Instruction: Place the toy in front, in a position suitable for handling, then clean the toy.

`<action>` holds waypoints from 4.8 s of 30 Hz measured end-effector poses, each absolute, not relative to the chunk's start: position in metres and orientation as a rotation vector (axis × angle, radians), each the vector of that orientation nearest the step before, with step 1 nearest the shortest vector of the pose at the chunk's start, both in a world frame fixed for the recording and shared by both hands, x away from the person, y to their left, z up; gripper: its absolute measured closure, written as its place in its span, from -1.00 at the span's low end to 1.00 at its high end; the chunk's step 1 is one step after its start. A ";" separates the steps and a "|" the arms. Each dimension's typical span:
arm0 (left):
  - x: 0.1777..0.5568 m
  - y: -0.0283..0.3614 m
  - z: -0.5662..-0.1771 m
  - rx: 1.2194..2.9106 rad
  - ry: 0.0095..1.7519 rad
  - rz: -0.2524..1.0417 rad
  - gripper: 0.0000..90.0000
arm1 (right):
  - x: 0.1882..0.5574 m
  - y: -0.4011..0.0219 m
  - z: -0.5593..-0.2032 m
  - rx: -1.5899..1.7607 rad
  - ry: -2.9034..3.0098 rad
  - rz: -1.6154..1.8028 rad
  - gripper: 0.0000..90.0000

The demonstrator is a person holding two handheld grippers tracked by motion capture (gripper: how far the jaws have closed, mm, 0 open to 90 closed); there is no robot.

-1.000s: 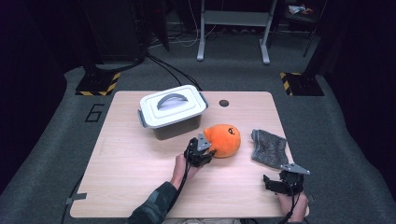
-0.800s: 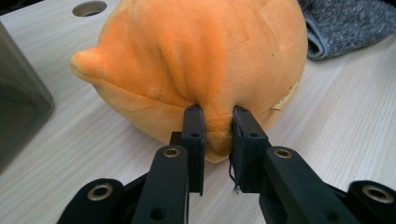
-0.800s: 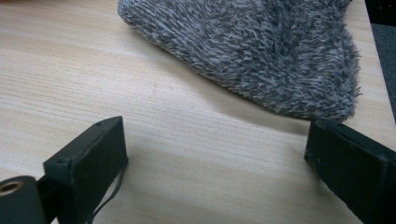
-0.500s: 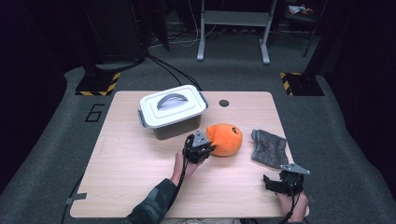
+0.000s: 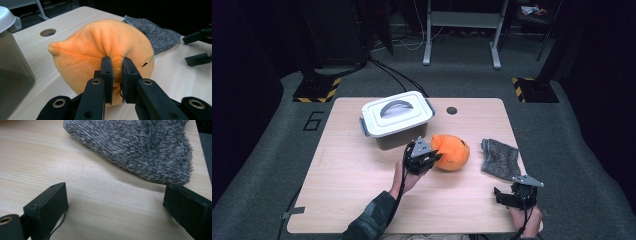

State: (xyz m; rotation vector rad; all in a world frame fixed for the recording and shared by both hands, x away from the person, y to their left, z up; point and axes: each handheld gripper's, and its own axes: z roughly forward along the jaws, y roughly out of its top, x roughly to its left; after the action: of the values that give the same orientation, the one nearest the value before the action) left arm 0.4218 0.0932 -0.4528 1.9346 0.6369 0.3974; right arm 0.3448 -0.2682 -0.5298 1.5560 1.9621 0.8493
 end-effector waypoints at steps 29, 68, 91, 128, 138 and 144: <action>0.376 0.145 -0.466 1.944 0.614 0.327 0.81 | 0.345 -0.268 -0.530 1.559 1.962 0.849 -0.89; 0.386 0.155 -0.493 1.997 0.687 0.209 0.67 | 0.352 -0.269 -0.516 1.554 1.983 0.832 -0.89; 0.387 0.153 -0.492 2.002 0.705 0.224 0.67 | 0.445 -0.259 -0.492 1.551 2.057 0.775 -0.81; 0.389 0.143 -0.484 2.029 0.707 0.263 0.68 | 0.426 -0.262 -0.471 1.535 2.048 1.048 0.68; 0.390 0.139 -0.480 2.038 0.705 0.278 0.68 | 0.415 -0.229 -0.439 1.405 2.113 1.121 0.67; 0.392 0.137 -0.476 2.046 0.696 0.284 0.68 | 0.414 -0.200 -0.424 1.311 2.181 1.155 0.67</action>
State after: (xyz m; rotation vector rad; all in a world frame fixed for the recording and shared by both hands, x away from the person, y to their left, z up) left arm 0.3917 0.1371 -0.4762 2.0458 0.6958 0.2836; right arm 0.4136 -0.1997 -0.4241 1.3107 2.1809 1.1549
